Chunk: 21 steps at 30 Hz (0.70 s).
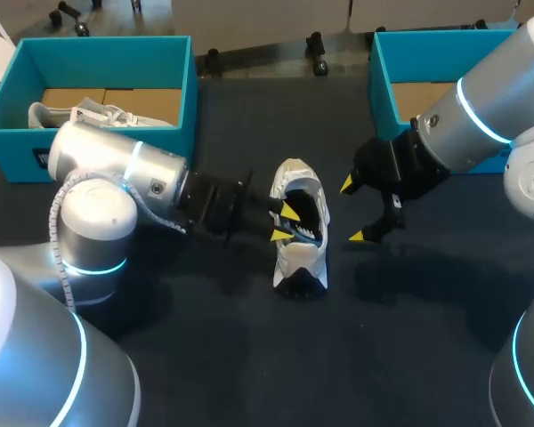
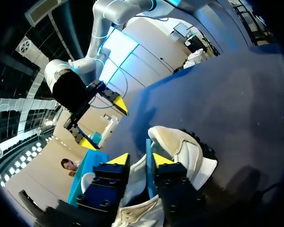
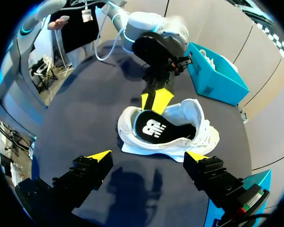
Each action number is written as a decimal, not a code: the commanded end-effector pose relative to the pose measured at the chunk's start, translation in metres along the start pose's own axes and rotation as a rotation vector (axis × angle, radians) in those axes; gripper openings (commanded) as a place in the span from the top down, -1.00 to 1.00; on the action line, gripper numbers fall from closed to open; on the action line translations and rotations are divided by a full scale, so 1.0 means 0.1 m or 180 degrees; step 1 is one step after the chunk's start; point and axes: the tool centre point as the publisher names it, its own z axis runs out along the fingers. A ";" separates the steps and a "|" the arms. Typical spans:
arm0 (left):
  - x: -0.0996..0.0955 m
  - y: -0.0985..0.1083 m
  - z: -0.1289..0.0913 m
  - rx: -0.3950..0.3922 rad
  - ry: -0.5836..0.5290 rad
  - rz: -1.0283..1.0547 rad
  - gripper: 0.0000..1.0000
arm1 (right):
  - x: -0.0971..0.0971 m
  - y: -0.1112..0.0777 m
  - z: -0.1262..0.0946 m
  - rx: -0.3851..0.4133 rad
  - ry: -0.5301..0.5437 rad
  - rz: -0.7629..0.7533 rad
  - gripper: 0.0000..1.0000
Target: Take the shoe out of the shoebox, open the shoe tongue, remove and reinsert the insole, then place the shoe into the shoebox
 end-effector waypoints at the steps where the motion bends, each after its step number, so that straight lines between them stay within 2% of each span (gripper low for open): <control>1: -0.03 -0.06 -0.11 -0.0007 0.0038 0.0030 0.18 | 0.01 0.00 0.00 0.0004 -0.0004 -0.0001 -1.00; 2: -0.04 -0.07 -0.12 -0.0006 0.0046 0.0041 0.13 | 0.01 0.00 0.00 0.0004 -0.0004 -0.0001 -1.00; 5: -0.08 -0.08 -0.16 -0.0002 0.0071 0.0082 0.17 | 0.01 0.00 0.00 0.0004 -0.0004 -0.0001 -1.00; 6: -0.09 -0.08 -0.17 -0.0010 0.0078 0.0104 0.26 | 0.01 0.00 0.00 0.0004 -0.0004 -0.0001 -1.00; 8: -0.11 -0.09 -0.19 -0.0007 0.0101 0.0129 0.29 | 0.01 0.00 0.00 0.0004 -0.0004 -0.0001 -1.00; 12: -0.14 -0.12 -0.22 0.0021 0.0265 0.0197 0.63 | 0.01 0.00 0.00 0.0004 -0.0004 -0.0001 -1.00; 13: -0.14 -0.13 -0.23 0.0026 0.0341 0.0217 0.84 | 0.01 0.00 0.00 0.0004 -0.0004 -0.0001 -1.00; 15: -0.14 -0.13 -0.24 0.0029 0.0441 0.0257 1.00 | 0.01 0.00 0.00 0.0004 -0.0004 -0.0001 -1.00; 21: -0.20 -0.14 -0.27 0.0032 0.0716 0.0369 1.00 | 0.01 0.00 0.00 0.0004 -0.0004 -0.0001 -1.00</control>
